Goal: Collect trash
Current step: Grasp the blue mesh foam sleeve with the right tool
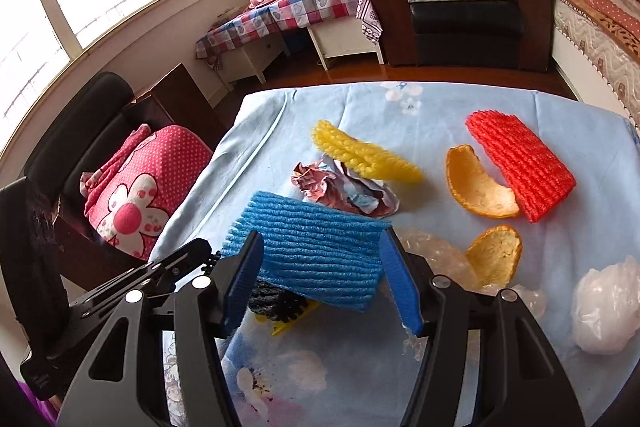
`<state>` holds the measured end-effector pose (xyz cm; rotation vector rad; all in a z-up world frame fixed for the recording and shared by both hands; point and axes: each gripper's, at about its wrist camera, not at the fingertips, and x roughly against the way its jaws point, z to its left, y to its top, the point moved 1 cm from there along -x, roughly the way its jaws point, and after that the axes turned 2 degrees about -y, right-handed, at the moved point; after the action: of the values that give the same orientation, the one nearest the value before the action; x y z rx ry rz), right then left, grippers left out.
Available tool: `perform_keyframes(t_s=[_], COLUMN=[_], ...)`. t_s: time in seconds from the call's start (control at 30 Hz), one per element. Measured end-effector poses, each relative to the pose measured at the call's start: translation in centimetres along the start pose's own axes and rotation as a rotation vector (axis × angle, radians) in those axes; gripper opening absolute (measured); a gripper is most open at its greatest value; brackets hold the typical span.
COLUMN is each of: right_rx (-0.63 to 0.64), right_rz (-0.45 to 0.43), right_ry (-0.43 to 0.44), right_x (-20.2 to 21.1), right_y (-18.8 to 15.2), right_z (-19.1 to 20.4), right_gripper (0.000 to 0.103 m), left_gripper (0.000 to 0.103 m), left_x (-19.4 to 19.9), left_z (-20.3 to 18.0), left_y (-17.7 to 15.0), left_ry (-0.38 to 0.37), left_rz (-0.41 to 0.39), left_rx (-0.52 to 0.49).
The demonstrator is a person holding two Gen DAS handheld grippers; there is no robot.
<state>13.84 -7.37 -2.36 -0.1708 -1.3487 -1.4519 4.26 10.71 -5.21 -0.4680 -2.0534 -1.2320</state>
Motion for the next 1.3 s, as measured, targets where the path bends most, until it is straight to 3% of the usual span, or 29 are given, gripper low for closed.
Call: perform_keyframes(t_s=[0.83,1.17,1.3], right_rx=[0.065,0.074,0.084], right_rz=[-0.007,0.001,-0.010], right_ry=[-0.043,-0.070,-0.079], right_x=[-0.1,-0.3,0.0], right_y=[-0.6,-0.8,-0.9], right_z=[1.1,0.8,0.9], right_gripper=[0.059,0.030,0.023], left_gripper=[0.000,0.000,0.000], left_x=[0.3,0.3,0.5], left_z=[-1.0,-1.2,-1.4], left_y=[-0.4,-0.4,-0.5], left_ry=[0.018,0.022,0.023], left_rz=[-0.002,-0.003,-0.004], left_rx=[-0.027,-0.036,-0.041])
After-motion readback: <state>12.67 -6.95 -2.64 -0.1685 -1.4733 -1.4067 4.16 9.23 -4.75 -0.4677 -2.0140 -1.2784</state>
